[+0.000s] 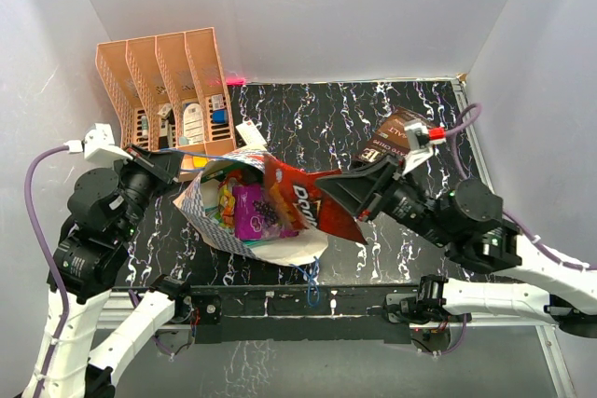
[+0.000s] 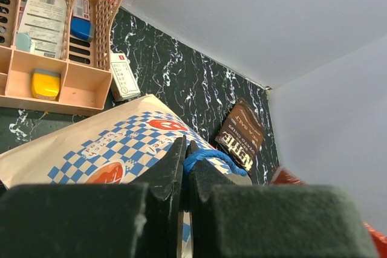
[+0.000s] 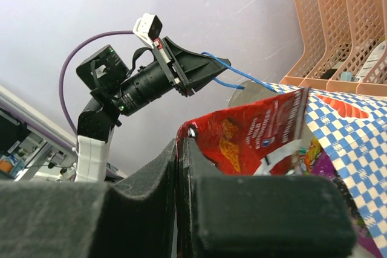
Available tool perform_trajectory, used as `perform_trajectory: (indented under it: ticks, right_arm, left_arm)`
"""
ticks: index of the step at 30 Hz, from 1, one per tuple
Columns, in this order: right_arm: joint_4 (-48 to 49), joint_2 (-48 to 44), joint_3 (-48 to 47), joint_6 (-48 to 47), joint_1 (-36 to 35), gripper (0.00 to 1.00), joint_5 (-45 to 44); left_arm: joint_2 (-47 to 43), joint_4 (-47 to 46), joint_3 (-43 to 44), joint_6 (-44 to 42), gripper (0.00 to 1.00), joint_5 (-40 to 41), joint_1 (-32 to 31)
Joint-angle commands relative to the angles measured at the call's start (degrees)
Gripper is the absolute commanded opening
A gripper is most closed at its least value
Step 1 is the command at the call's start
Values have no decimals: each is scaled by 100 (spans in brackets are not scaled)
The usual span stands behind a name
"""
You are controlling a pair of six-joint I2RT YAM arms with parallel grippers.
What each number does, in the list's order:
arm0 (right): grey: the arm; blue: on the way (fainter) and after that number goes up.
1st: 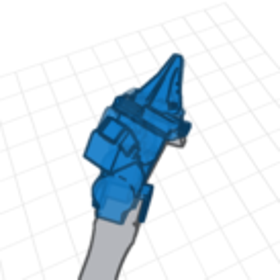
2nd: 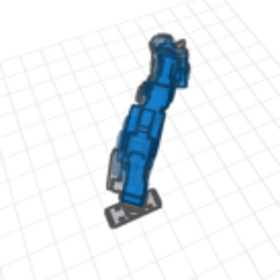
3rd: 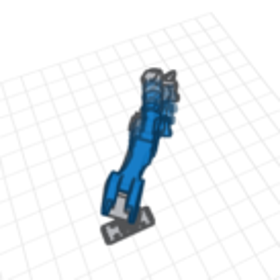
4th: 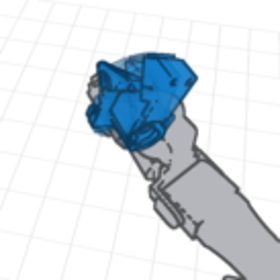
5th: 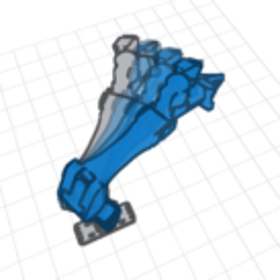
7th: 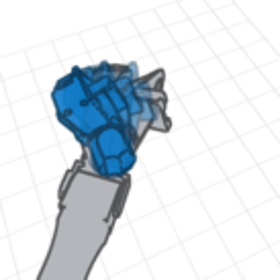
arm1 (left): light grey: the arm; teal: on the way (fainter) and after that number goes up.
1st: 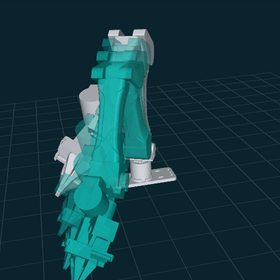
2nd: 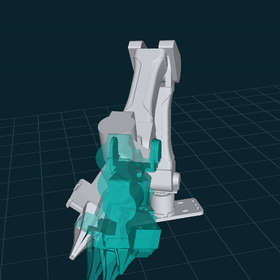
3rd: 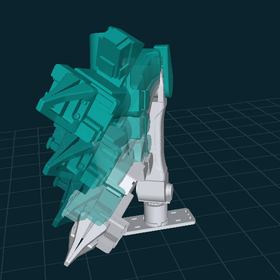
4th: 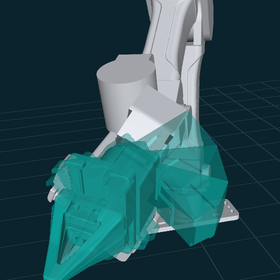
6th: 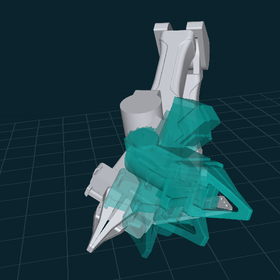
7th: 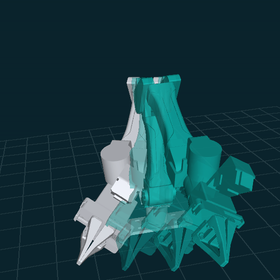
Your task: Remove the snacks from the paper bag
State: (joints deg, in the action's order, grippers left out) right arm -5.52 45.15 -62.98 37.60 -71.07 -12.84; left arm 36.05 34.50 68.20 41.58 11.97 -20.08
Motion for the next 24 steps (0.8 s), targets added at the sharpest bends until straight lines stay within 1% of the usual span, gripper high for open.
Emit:
perform_trajectory:
  ticks: [1,4,6,9,14,19,22,24]
  right_arm:
    - [-318,-397,-298,-393,32,7,14]
    - [-816,-502,-559,-551,32,7,-286]
    - [-1106,-599,-657,-623,32,7,-699]
    - [-1430,-758,-693,-719,32,7,-1553]
    - [-1621,-875,-515,-1062,27,7,-3134]
    - [-1355,-731,-283,-1792,32,7,-4468]
    - [-924,-464,-133,-2388,33,7,-5179]
    - [-436,-294,42,-2913,32,7,-5676]
  left_arm:
    - [-90,-269,-29,-157,0,343,14]
    - [-90,-242,3,-199,0,365,14]
    - [-97,-210,24,-225,0,385,12]
    - [-145,-181,26,-246,0,420,13]
    - [-186,-160,34,-254,0,431,15]
    - [-194,-116,78,-261,0,419,7]
    - [-203,-97,96,-280,0,428,11]
    - [-211,-104,97,-281,0,427,10]
